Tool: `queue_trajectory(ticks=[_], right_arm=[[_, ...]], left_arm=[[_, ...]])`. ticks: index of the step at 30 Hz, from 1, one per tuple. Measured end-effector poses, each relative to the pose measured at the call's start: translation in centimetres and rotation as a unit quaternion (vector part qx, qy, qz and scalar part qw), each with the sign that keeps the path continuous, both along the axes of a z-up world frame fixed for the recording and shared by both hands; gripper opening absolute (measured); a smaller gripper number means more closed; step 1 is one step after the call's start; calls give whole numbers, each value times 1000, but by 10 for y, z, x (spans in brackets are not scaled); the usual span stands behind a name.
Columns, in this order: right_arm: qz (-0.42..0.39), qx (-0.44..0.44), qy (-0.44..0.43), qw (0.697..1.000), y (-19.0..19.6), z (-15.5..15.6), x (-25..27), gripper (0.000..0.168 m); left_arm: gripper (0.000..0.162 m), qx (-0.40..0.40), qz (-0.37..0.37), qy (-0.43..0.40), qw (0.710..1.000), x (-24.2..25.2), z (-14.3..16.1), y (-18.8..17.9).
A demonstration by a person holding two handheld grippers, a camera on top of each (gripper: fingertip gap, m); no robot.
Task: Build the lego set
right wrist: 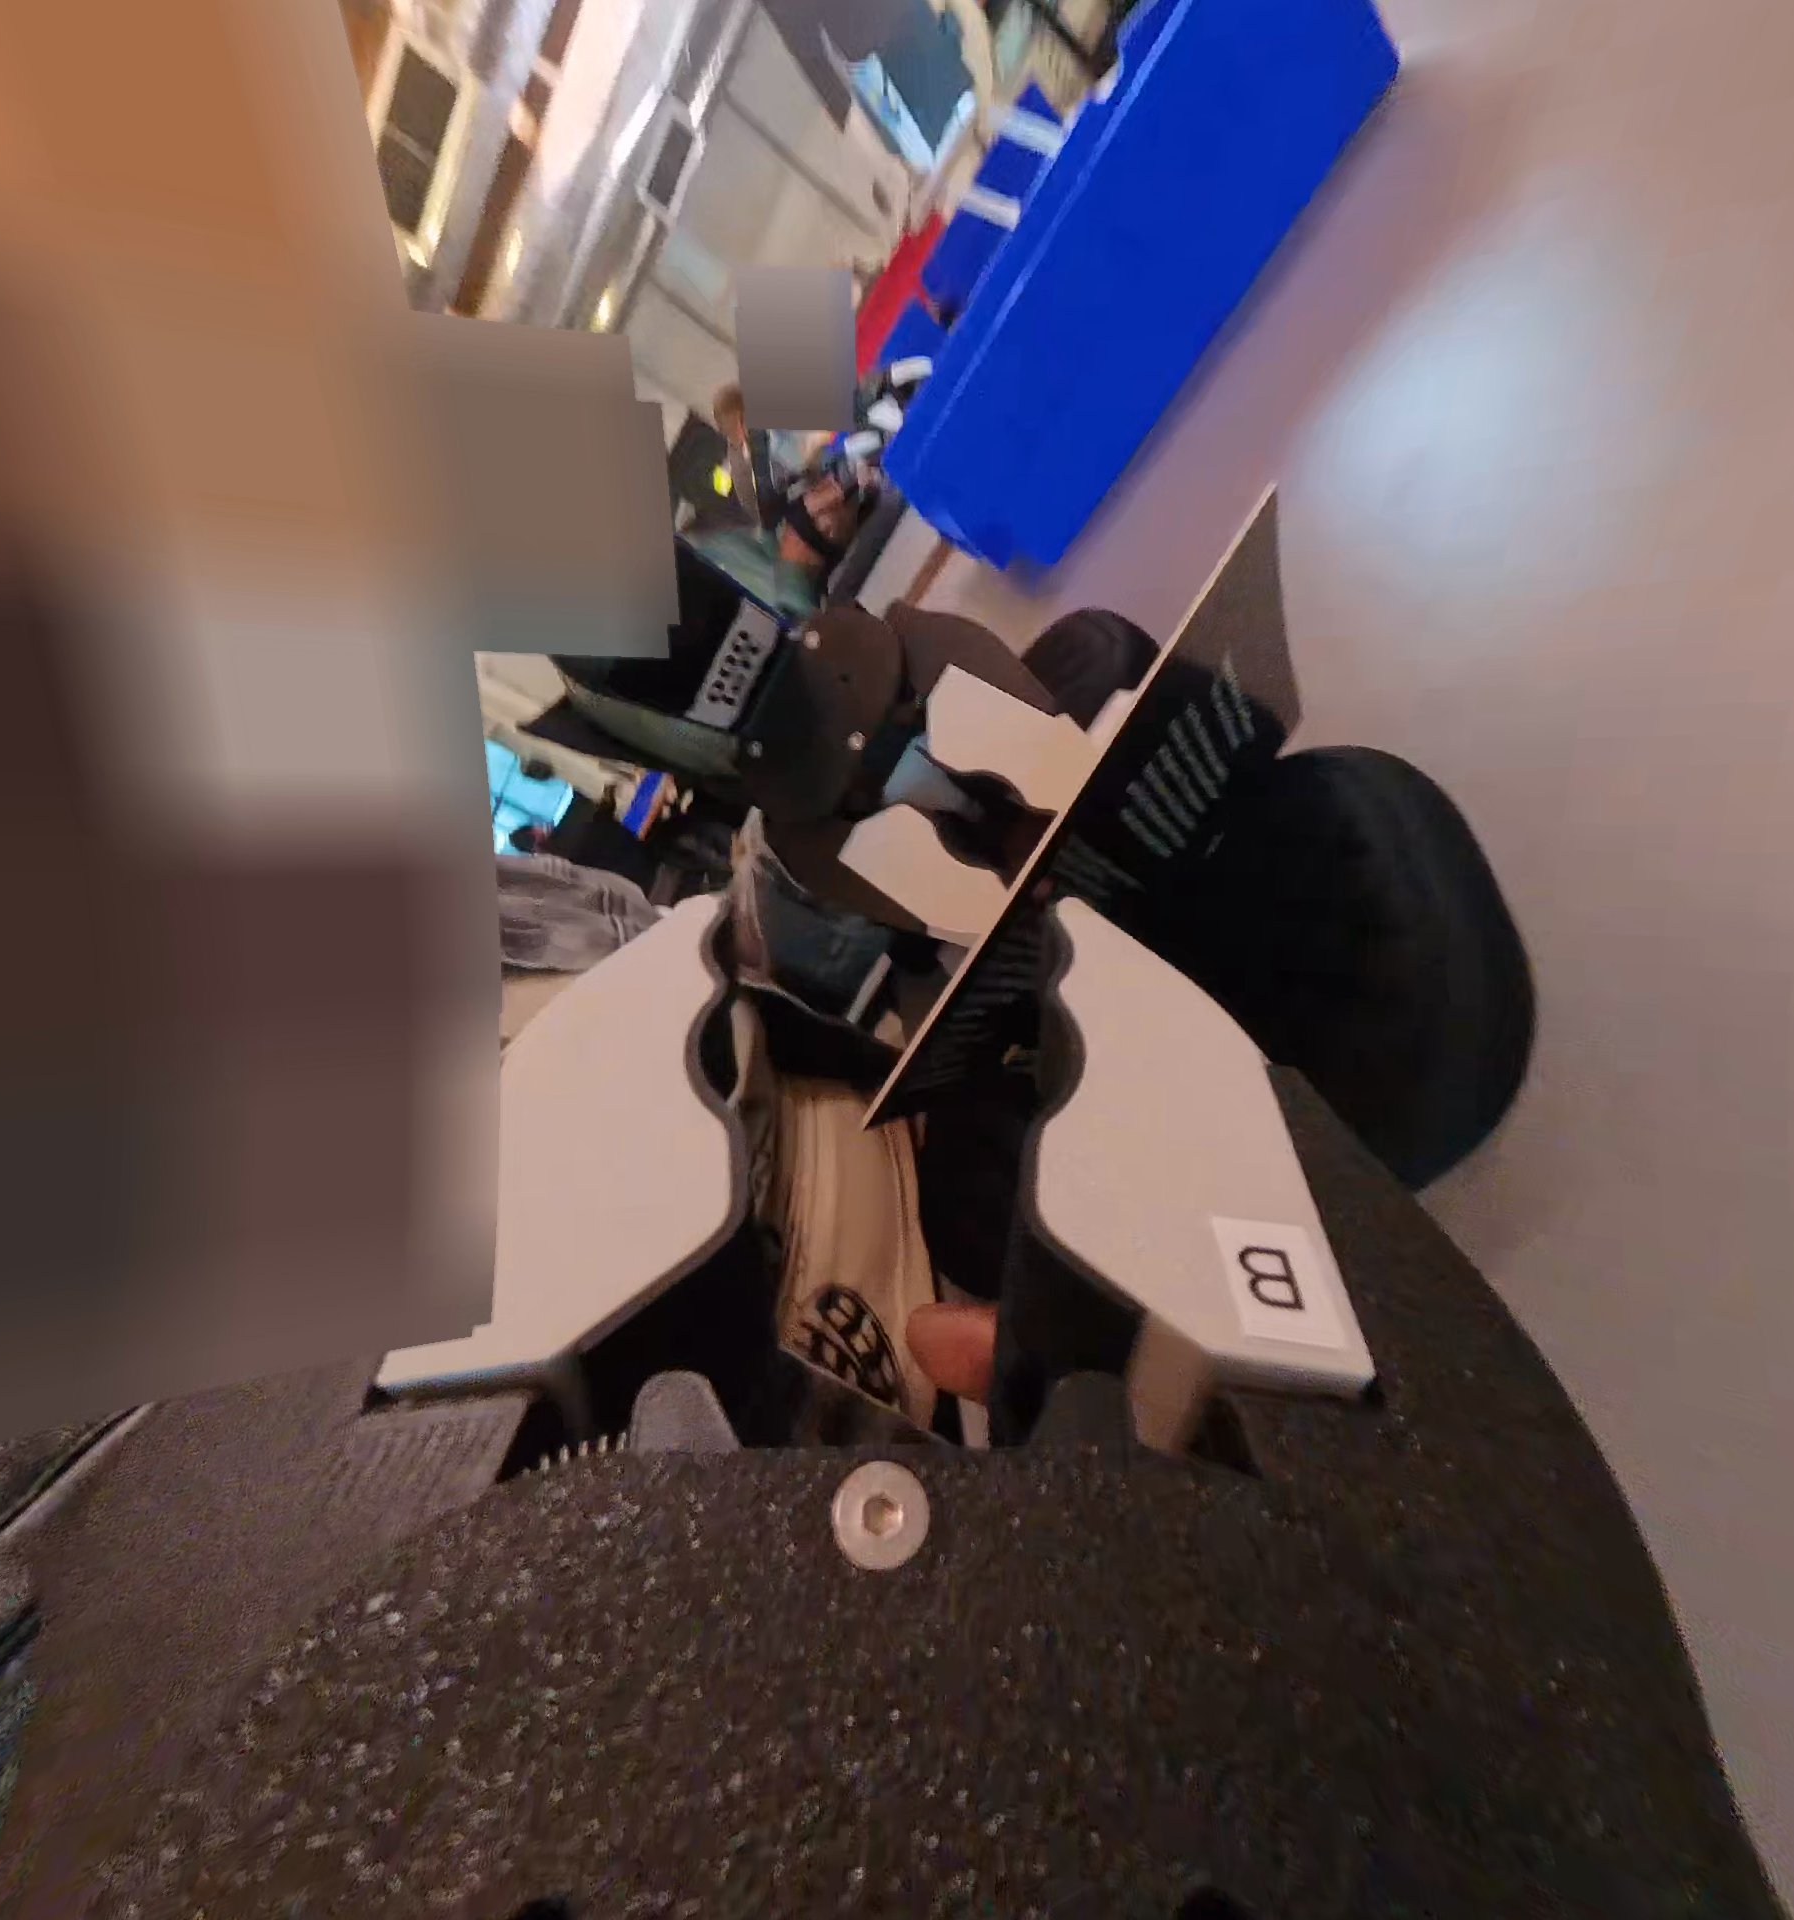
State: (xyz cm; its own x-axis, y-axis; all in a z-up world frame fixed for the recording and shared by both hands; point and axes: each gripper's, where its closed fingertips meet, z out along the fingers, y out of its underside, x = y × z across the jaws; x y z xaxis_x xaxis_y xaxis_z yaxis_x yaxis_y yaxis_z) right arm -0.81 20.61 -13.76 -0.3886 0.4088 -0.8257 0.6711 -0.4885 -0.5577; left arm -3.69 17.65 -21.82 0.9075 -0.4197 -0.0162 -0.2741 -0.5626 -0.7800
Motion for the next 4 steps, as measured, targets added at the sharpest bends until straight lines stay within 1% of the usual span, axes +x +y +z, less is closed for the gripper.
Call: queue_trajectory(ticks=[2, 4], right_arm=[[27, -9, -17, 999, 3, -5, -9, 44], [48, -64, -24, 996, 3, 2, -15, 35]], left_arm=[[20, -4, -4, -11, 1000, 1, 0, -1], [20, -5, -6, -16, 1000, 1, 0, -1]])
